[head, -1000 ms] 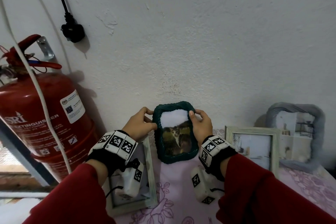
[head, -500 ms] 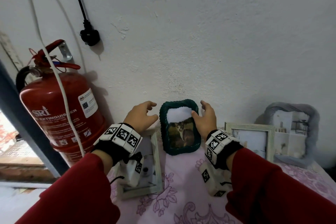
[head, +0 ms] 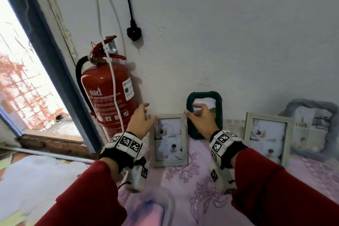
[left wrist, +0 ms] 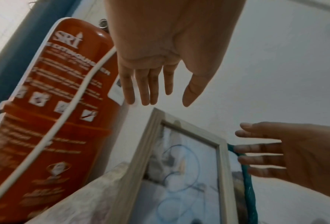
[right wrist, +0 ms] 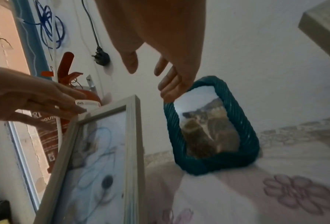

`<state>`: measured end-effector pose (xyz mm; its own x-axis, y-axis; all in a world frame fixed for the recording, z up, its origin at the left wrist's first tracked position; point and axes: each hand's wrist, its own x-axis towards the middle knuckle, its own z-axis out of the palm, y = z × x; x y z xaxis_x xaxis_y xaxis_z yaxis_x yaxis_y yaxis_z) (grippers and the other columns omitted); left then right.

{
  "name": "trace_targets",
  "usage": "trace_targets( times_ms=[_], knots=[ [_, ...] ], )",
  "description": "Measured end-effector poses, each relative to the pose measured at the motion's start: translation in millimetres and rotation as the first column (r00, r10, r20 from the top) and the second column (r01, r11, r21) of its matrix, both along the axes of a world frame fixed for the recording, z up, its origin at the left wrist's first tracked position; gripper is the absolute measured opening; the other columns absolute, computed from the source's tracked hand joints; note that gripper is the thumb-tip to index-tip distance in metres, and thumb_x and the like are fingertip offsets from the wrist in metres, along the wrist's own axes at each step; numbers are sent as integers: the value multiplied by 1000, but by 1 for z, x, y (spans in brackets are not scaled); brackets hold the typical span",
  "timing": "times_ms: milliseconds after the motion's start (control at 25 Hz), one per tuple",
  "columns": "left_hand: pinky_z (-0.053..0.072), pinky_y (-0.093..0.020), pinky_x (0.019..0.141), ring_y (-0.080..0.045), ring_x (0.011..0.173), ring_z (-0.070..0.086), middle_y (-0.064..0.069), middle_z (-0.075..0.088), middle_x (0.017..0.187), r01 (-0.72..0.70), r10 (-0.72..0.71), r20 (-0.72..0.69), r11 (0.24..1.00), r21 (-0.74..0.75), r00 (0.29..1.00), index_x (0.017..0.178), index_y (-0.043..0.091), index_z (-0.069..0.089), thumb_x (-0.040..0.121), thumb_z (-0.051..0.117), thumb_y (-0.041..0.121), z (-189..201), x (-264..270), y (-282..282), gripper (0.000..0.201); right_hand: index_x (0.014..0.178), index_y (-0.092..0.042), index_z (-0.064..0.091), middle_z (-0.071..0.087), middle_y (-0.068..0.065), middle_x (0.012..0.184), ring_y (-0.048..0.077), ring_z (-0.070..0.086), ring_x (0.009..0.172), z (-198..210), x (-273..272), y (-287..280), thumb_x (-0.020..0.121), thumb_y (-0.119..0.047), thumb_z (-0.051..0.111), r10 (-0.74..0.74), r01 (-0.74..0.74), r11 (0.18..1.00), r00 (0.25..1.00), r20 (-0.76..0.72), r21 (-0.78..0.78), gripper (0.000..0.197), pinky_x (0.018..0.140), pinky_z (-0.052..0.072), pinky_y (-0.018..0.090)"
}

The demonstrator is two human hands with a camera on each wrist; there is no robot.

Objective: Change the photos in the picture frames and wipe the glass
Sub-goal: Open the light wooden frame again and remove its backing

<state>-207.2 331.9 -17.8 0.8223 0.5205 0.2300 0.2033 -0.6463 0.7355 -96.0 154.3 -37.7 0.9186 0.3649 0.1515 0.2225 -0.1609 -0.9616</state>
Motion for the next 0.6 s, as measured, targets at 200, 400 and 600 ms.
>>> trace_targets(
  times_ms=[200, 400, 600],
  knots=[
    [50, -22, 81, -18, 98, 57, -16, 54, 126, 20, -94, -208, 944, -329, 974, 145, 9, 21, 88, 62, 16, -32, -25, 3, 71, 139, -9, 32, 57, -3, 94, 18, 56, 100, -35, -29, 5, 87, -16, 64, 189, -202, 977, 968, -165, -67, 62, 89, 49, 33],
    [47, -31, 73, -23, 87, 56, -18, 60, 100, 56, -86, -101, 961, -271, 991, 127, 3, 41, 89, 58, 11, -41, -38, -6, 42, 123, -3, 47, 53, 6, 81, 27, 56, 89, -38, -39, 3, 87, -2, 59, 91, -102, 990, 990, -112, -93, 38, 91, 50, 54],
    [45, -37, 80, -25, 88, 54, -15, 55, 91, 76, -66, 43, 960, -269, 997, 125, 6, 43, 91, 56, 15, -30, -53, -21, 37, 120, -5, 47, 55, 17, 93, 29, 58, 92, -17, -59, -19, 87, -2, 59, 143, -143, 990, 988, -53, 2, 35, 89, 52, 49]
  ],
)
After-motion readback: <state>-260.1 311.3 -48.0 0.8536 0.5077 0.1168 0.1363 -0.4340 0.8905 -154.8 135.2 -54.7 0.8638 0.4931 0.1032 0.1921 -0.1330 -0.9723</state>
